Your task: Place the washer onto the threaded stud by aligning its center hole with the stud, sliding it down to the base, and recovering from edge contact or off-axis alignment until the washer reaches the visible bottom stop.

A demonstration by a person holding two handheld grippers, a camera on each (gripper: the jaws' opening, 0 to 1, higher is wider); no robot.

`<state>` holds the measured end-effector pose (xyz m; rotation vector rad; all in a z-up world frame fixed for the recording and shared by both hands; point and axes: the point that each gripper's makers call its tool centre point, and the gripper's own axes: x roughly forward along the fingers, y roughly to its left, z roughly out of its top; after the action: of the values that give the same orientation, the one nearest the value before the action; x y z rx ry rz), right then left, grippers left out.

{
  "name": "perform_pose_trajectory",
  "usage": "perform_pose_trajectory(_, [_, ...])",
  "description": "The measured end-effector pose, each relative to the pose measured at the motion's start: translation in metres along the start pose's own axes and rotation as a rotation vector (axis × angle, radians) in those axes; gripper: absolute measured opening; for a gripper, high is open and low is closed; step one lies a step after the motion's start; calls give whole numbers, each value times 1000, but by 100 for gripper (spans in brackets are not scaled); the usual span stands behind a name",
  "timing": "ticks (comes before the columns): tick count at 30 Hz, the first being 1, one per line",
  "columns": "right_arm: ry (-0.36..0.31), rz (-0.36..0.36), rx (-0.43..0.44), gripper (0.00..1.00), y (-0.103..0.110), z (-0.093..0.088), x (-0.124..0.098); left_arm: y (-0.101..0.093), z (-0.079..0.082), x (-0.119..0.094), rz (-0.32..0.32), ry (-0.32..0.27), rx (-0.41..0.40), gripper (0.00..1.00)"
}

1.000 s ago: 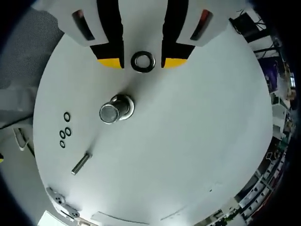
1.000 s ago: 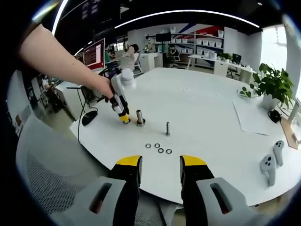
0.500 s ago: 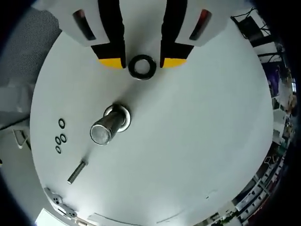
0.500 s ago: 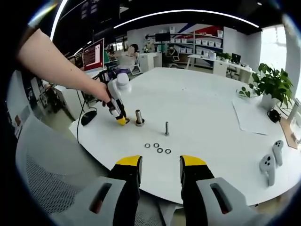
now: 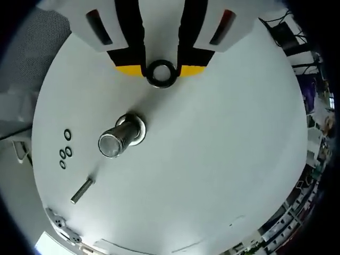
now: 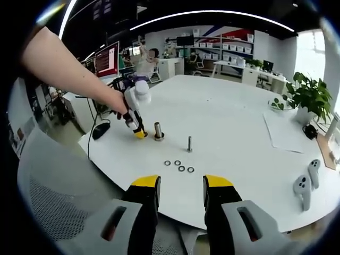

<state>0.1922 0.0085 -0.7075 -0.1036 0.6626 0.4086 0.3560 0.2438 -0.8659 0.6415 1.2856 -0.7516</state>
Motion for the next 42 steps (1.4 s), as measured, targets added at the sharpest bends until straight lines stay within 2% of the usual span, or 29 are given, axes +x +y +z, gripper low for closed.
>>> perform_pose_trajectory(6, [0,8,-1,34,1,0,0,-24,-7,-5,-4,4,15,20])
perform_pose_trajectory(12, [0,21,-8,34,4,0,0,-38,-11,-8,-9,15,14,21])
perform_pose_trajectory(19, [2,31,-21,34,6,0,1,-39,-11,-10,-6,19,-37,23])
perform_pose_trajectory(29, [4,40,-27,34,8,0,2,-38,-11,-11,-2,20,-34,21])
perform_pose_trajectory(36, [2,45,-24,34,9,0,2,-39,-11,-12,0,42,-35,20])
perform_pose_trajectory(42, [3,46,-25,34,9,0,2,-37,-12,-13,-6,17,-40,19])
